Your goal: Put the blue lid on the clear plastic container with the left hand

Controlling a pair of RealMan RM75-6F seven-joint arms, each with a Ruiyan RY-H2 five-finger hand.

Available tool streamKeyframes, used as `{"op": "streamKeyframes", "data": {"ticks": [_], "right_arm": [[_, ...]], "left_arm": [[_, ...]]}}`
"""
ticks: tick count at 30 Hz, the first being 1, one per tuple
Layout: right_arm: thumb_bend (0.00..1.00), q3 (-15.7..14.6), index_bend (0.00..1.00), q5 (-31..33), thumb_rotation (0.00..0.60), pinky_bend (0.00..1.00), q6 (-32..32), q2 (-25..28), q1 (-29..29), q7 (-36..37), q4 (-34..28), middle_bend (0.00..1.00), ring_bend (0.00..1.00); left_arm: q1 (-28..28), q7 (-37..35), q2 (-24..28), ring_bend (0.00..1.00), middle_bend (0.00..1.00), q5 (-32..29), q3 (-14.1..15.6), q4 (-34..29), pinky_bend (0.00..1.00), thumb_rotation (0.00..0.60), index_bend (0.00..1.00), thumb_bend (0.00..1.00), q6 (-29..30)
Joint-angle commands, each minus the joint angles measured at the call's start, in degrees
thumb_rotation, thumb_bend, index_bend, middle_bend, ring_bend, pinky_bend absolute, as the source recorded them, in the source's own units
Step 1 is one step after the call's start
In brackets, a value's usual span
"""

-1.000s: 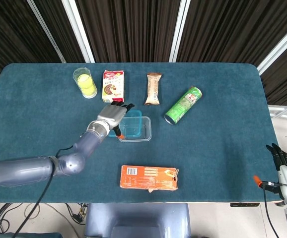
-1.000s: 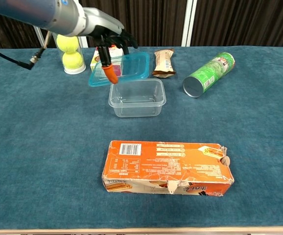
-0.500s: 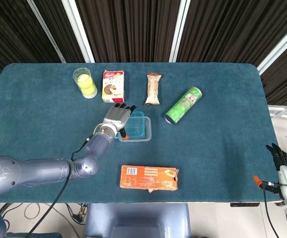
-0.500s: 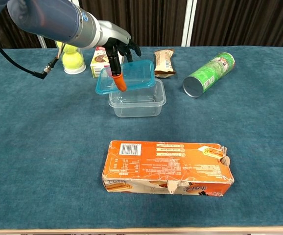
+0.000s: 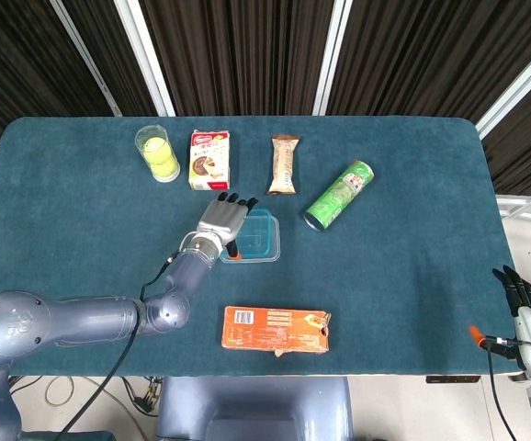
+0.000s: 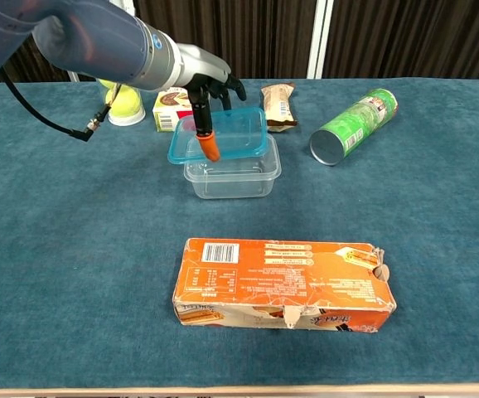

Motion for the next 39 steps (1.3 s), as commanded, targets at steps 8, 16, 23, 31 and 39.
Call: {"op": "streamKeyframes", "data": {"ticks": [8,16,23,31,39], "right_arm": [[0.29,-0.11,0.1,-0.15,0.6,0.0,-0.14,0.02,0.04,0.07,0.02,0.0,0.0],[0.29,-0.13,0.1,-0.11,0.6,0.0,-0.21,0.02,0.04,0.13,0.06,0.0,0.0],[0.29,-0.13,0.1,-0.16,0.6,0.0,-0.11,0.07,-0.01,0.2,0.03,0.0,0.0],[0.29,-0.12,0.1,-0.11,0.6,0.0,-0.19,0.1,0.0,0.31,0.03,0.0,0.0],[0.29,-0.11,0.1,-0.09,0.6,0.0,-0.25,0.16,0.03,0.41,0.01,0.0,0.0]], "left_arm": [[-0.25,1.18,-1.38,0.0,0.21,-1.23,-0.65,1.2,0.01,0.6,0.07,0.27,-0.26],[-0.18,1.86,-2.78,0.0,0.21,-1.29,-1.07,2.8,0.01,0.6,0.07,0.27,-0.7],[-0.11,2.56,-3.58,0.0,0.21,-1.93,-1.06,3.72,0.01,0.6,0.07,0.27,-1.07],[-0.09,3.46,-4.45,0.0,0.21,-2.35,-1.21,4.74,0.01,0.6,0.07,0.27,-1.11],[-0.19,4.55,-4.83,0.0,0.21,-2.64,-1.4,4.8,0.01,0.6,0.07,0.27,-0.36]]}}
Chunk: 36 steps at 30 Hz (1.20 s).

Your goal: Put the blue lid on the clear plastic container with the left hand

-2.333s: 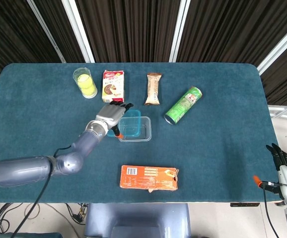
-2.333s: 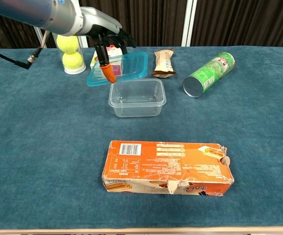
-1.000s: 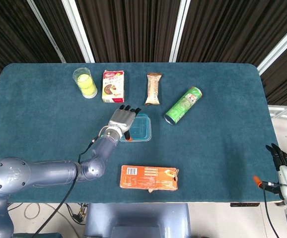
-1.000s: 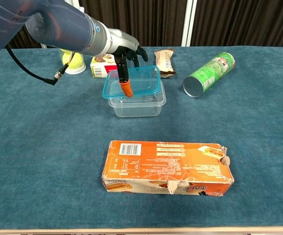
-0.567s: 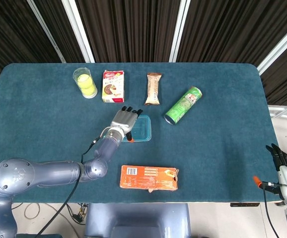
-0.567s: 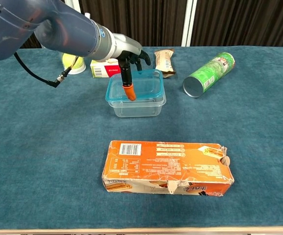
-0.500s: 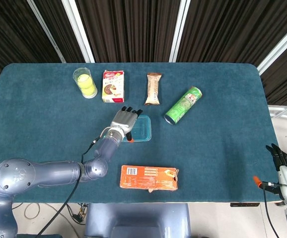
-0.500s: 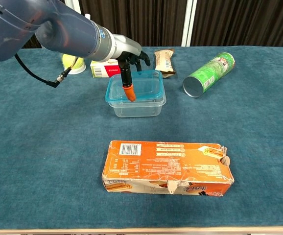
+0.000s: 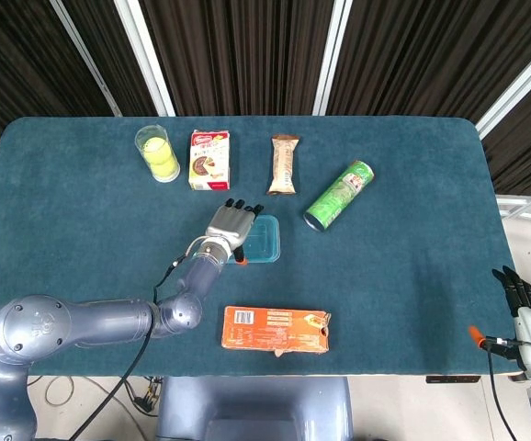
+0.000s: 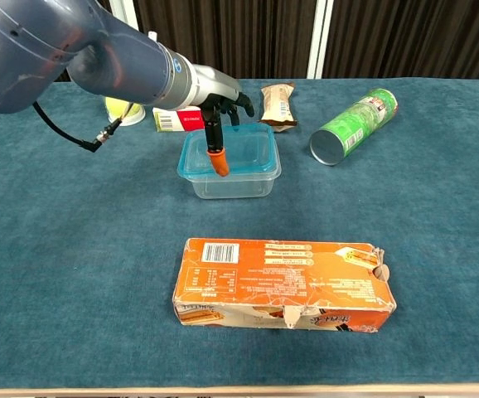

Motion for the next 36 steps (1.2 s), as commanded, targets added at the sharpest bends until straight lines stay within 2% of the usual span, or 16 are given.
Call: {"op": "streamKeyframes", "data": {"ticks": [1,19,36], "right_arm": [[0.29,0.0,0.1,0.0,0.6,0.0,-0.02,0.01,0.01,0.03,0.01,0.0,0.0],[0.29,-0.02,0.1,0.1,0.6,0.0,-0.16,0.03,0.03,0.07,0.0,0.0,0.0],[0.29,-0.06,0.1,0.09,0.6,0.0,-0.26,0.09,0.05,0.14,-0.05,0.0,0.0]], "left_arm": [[0.02,0.24,-0.06,0.0,0.21,-0.05,-0.13,-0.03,0.01,0.6,0.07,0.27,0.48],[0.59,1.79,-1.19,0.0,0.21,0.08,-1.38,1.12,0.01,0.6,0.07,0.27,0.98],[0.12,3.96,-2.21,0.0,0.21,-2.59,-2.55,1.73,0.01,0.6,0.06,0.26,1.29]]}}
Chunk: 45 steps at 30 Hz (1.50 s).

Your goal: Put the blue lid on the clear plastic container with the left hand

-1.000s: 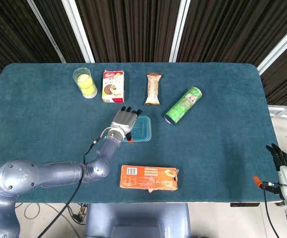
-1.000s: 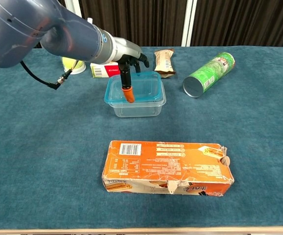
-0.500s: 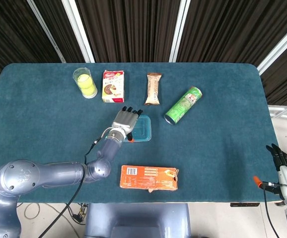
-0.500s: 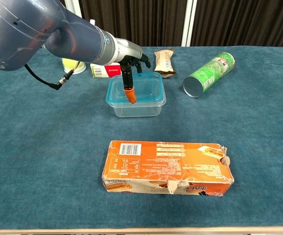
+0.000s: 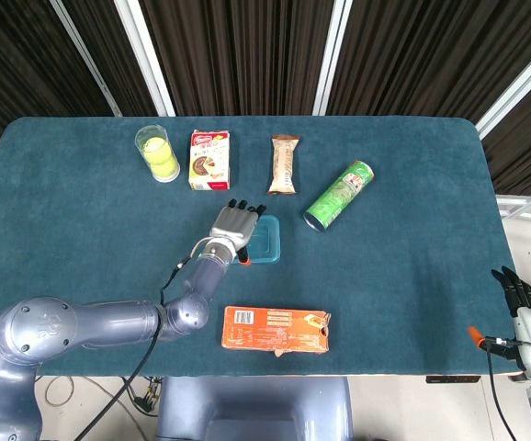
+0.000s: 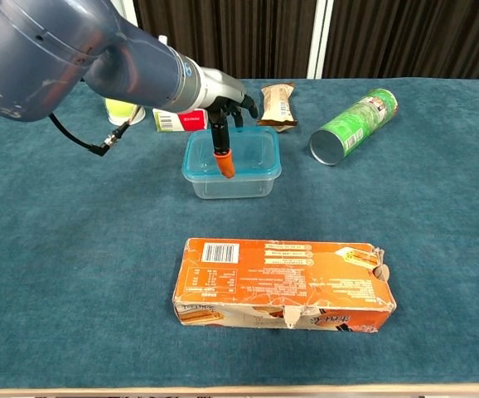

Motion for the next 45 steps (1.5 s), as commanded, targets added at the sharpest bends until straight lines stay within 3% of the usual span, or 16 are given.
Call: {"op": "streamKeyframes", "data": {"ticks": [1,23,45], "right_arm": [[0.29,-0.01,0.1,0.01,0.6,0.0,-0.01,0.04,-0.01,0.06,-0.03,0.0,0.0],[0.29,-0.15,0.1,-0.12,0.6,0.0,-0.29,0.14,0.05,0.37,-0.06,0.0,0.0],[0.29,-0.09,0.1,0.14,0.6,0.0,-0.33,0.28,0.01,0.57,-0.27,0.0,0.0]], "left_arm": [[-0.09,0.46,-0.27,0.0,0.21,-0.39,-0.1,0.19,0.01,0.6,0.06,0.26,0.42],[-0.09,5.04,-2.49,0.0,0.2,-4.23,-2.55,1.87,0.01,0.6,0.06,0.26,3.89],[1.52,8.64,-3.99,0.0,0.15,-3.67,-4.97,3.34,0.01,0.6,0.06,0.22,4.55]]}}
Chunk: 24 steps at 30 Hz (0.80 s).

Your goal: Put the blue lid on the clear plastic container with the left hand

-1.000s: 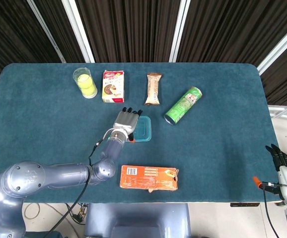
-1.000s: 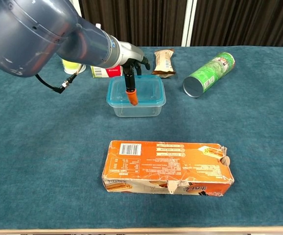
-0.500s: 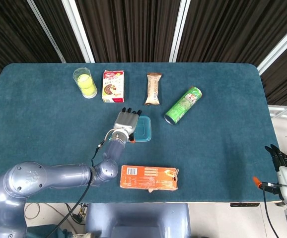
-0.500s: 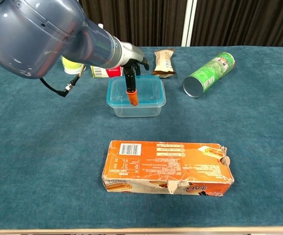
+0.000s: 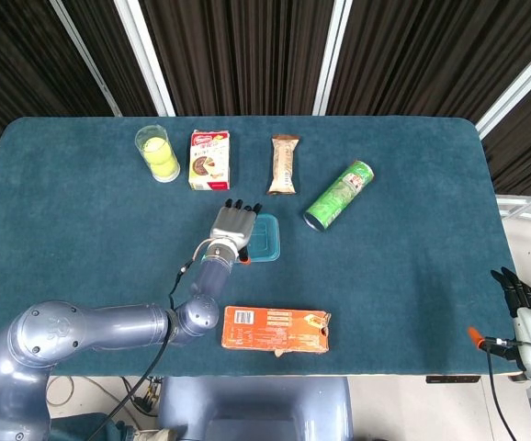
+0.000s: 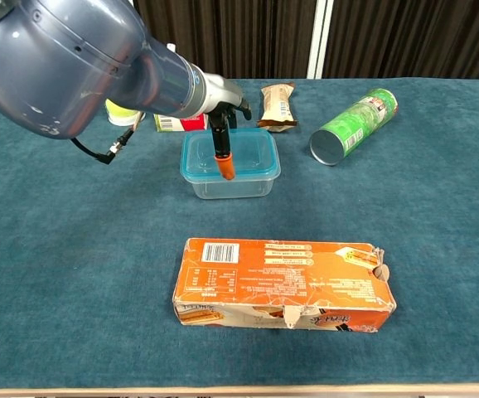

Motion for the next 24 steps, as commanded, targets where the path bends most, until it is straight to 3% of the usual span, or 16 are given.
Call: {"op": "streamKeyframes", "data": {"ticks": [1,24], "right_arm": [[0.29,0.01,0.1,0.02,0.6,0.0,-0.01,0.0,0.01,-0.03,-0.01,0.0,0.0],[0.29,0.04,0.1,0.2,0.6,0.0,-0.22,0.1,0.04,0.27,-0.15,0.0,0.0]], "left_arm": [[0.2,0.26,-0.19,0.0,0.15,0.22,-0.18,0.26,0.01,0.6,0.06,0.22,-0.03],[2.44,1.09,-1.06,0.0,0.07,3.27,-1.25,1.01,0.01,0.6,0.05,0.2,0.0]]}}
